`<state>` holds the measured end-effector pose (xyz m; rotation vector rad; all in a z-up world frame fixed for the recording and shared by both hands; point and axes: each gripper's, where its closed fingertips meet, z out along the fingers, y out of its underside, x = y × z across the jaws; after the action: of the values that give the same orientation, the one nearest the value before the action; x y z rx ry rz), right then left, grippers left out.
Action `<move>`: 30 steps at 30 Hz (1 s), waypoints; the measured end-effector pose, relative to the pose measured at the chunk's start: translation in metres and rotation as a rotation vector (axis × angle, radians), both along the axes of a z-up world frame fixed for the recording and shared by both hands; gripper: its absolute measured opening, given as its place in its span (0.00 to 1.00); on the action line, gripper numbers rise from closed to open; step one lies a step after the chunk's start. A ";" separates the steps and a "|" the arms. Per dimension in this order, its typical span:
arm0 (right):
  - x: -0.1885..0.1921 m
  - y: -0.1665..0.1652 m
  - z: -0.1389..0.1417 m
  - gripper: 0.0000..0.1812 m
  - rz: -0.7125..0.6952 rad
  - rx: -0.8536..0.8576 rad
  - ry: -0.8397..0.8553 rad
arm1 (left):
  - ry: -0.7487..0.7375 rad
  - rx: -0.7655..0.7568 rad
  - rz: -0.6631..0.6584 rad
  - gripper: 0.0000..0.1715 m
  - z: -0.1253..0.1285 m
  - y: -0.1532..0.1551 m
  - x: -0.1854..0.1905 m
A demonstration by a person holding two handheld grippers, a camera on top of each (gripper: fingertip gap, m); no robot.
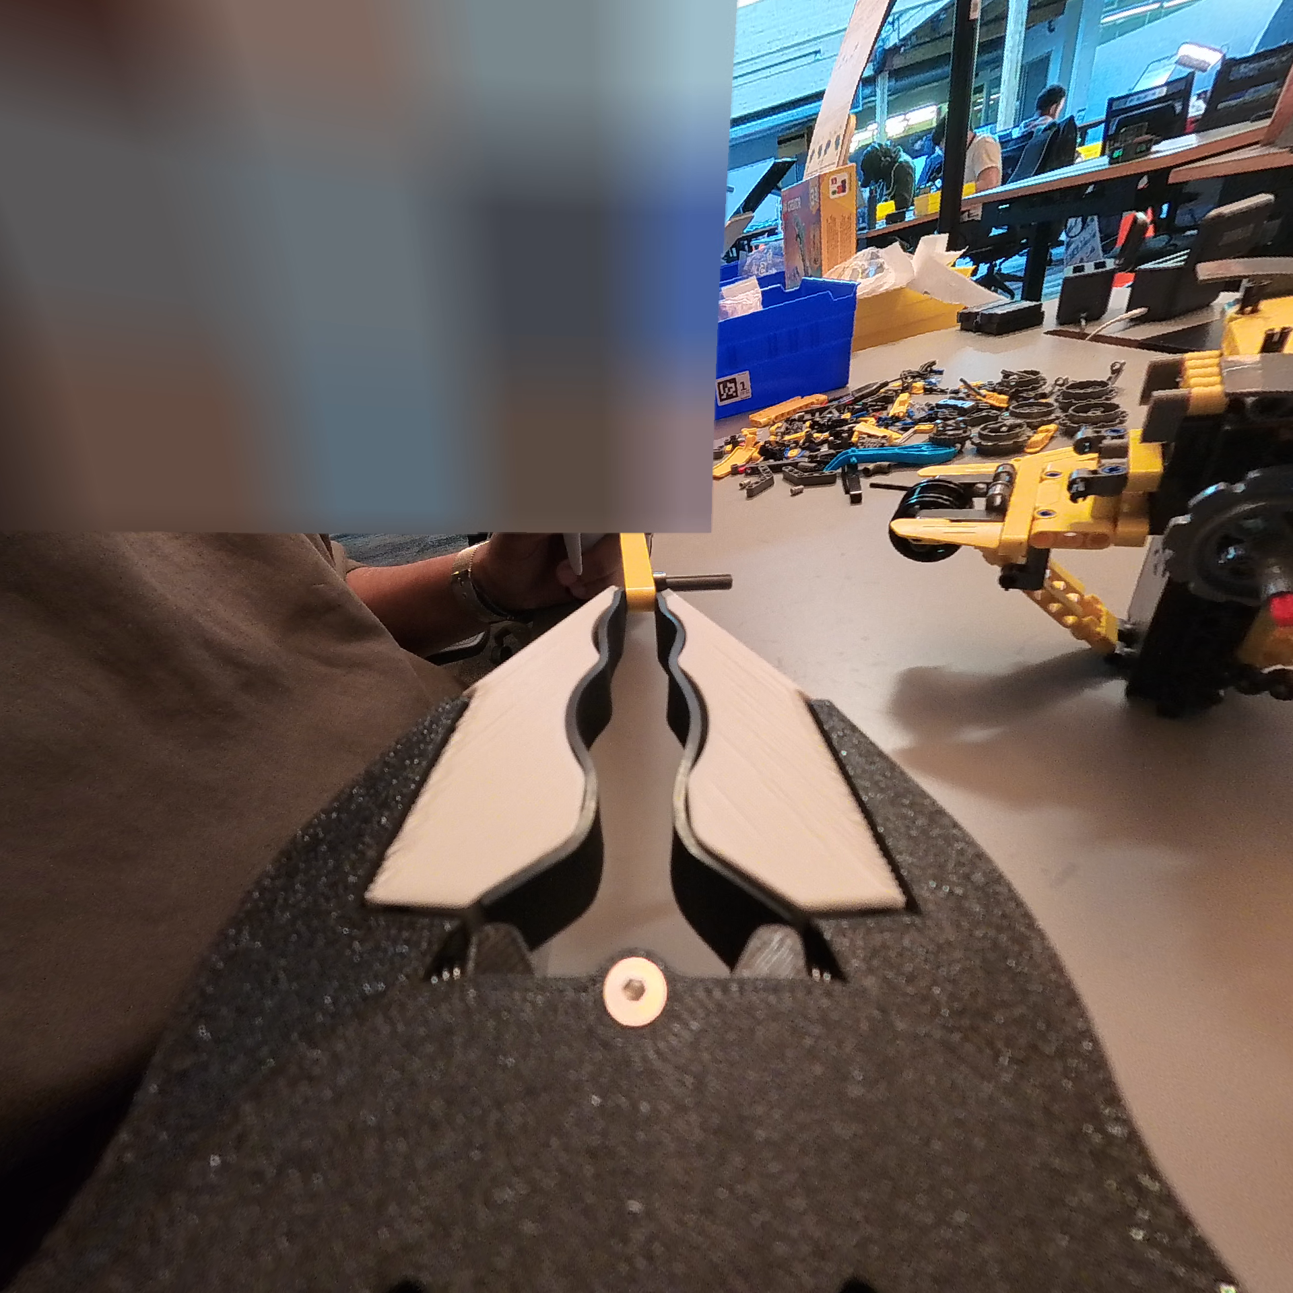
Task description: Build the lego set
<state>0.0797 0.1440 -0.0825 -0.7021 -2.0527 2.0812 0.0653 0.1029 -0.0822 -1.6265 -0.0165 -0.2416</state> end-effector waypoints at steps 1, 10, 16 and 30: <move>0.000 0.000 0.000 0.04 0.000 0.000 0.000 | 0.004 -0.002 0.002 0.05 0.000 0.000 0.000; -0.001 0.000 -0.001 0.04 -0.004 0.006 -0.003 | 0.018 -0.022 0.013 0.05 -0.003 0.000 -0.001; -0.001 -0.002 -0.003 0.04 -0.010 0.028 0.002 | -0.012 -0.013 0.003 0.05 -0.002 -0.001 -0.002; -0.017 0.007 -0.088 0.04 -0.148 0.853 0.230 | -0.064 0.041 0.137 0.20 0.005 -0.008 -0.029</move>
<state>0.0629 0.1508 -0.1708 -0.4130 -2.3422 0.9716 0.0359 0.0950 -0.0771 -1.5691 -0.1699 -0.1873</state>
